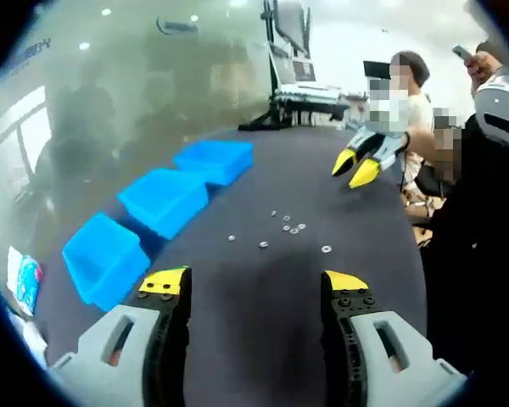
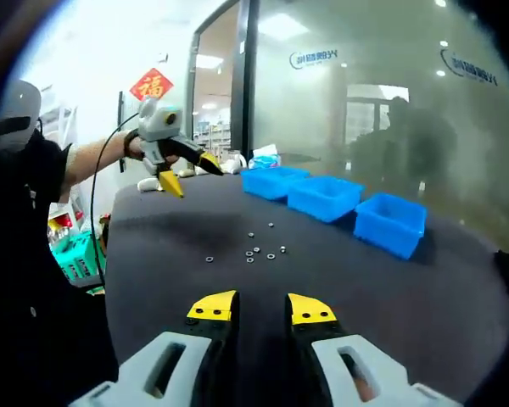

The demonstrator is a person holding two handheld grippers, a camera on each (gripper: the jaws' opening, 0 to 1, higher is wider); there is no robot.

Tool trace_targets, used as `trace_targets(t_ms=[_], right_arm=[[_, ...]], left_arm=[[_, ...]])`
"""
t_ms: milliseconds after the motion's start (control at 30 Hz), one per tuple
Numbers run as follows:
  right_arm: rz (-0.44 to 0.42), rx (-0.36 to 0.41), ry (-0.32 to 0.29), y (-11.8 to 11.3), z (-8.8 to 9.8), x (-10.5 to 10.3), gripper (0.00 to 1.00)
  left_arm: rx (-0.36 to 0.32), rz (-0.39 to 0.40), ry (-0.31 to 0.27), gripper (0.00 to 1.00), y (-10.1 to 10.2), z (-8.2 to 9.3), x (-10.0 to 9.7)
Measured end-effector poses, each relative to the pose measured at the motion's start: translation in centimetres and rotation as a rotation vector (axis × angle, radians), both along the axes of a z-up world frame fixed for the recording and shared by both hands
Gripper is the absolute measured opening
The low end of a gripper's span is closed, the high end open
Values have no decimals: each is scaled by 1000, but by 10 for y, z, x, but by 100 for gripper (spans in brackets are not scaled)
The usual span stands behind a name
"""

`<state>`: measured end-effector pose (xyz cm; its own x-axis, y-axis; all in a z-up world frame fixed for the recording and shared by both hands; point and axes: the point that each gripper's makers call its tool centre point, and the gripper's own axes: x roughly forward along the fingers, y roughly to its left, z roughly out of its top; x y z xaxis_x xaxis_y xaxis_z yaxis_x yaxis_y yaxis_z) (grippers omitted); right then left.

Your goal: Sort the screws, nuts, and washers into the corresponding bins

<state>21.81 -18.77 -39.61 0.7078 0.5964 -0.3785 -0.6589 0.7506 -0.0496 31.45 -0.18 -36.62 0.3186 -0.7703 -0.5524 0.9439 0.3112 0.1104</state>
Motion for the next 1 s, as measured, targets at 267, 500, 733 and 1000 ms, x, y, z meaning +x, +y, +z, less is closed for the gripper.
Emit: trace_targets(t_ms=[267,500,733,1000], right_arm=[[6,11,6,0,-6,-1,18],[-2,29,21,-4,-6,-1,17],[-7,42,19,-7,-6,-2,17],[-19,53,23,-12,-7,-2,17]], left_arm=[[44,-10,59,57,-27,-17,24],[95,-27,78,54,-44,-30,41],[139,-60,91,49,-65,-43,44],[149,-67,117,37,-79,-51,45]])
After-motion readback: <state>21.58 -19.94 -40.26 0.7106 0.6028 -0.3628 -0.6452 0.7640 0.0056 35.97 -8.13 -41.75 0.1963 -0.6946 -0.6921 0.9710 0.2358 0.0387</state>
